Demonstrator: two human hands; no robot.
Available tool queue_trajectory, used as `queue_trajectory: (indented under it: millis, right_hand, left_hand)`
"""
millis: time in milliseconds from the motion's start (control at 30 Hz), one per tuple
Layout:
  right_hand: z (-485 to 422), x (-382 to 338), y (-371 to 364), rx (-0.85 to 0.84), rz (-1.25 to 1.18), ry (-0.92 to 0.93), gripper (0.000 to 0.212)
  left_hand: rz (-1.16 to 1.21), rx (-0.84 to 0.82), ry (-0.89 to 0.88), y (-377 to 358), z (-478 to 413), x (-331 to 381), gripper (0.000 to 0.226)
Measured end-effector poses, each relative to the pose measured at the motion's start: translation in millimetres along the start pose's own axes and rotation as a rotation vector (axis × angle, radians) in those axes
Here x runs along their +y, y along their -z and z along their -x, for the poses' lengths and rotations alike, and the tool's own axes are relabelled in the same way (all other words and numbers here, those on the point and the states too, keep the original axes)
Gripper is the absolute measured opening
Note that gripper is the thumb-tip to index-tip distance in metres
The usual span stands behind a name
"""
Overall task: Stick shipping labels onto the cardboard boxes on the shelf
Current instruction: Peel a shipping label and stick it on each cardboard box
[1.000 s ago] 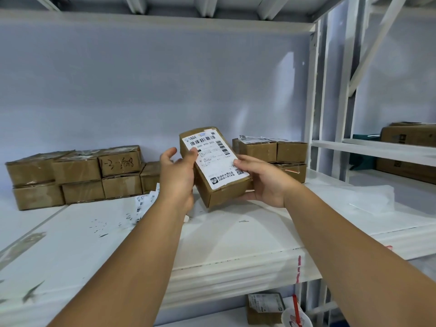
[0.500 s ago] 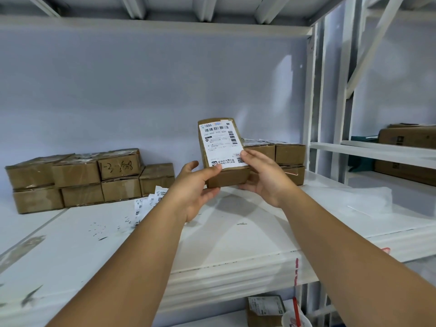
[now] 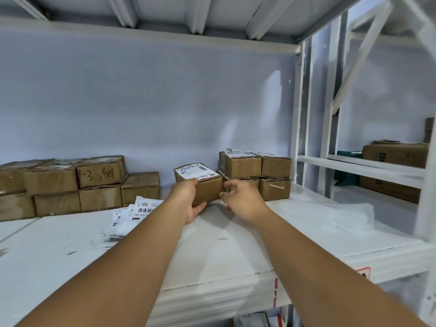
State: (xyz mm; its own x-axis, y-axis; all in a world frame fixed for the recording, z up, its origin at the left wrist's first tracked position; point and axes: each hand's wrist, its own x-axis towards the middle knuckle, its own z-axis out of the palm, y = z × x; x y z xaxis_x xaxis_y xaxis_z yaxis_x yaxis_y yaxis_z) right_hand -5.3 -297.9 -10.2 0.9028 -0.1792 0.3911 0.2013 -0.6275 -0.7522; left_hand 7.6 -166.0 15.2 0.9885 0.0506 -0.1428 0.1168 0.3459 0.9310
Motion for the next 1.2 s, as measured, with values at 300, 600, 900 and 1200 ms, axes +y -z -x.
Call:
queue_trajectory:
  millis: [300, 600, 900, 1200]
  right_hand:
    - [-10, 4, -1, 0.011, -0.03, -0.068, 0.024]
    - [-8, 3, -2, -0.045, 0.044, -0.057, 0.022]
    - [-2, 0, 0, -0.072, -0.009, -0.041, 0.053]
    - [-3, 0, -2, -0.13, 0.018, -0.022, 0.051]
  left_hand:
    - [-0.171, 0.032, -0.059, -17, -18, -9, 0.039]
    - [-0.368, 0.008, -0.142, -10, -33, -20, 0.027]
    - [-0.599, 0.064, -0.281, -14, -13, -18, 0.058]
    - [-0.705, 0.108, -0.429, -15, -10, -15, 0.047]
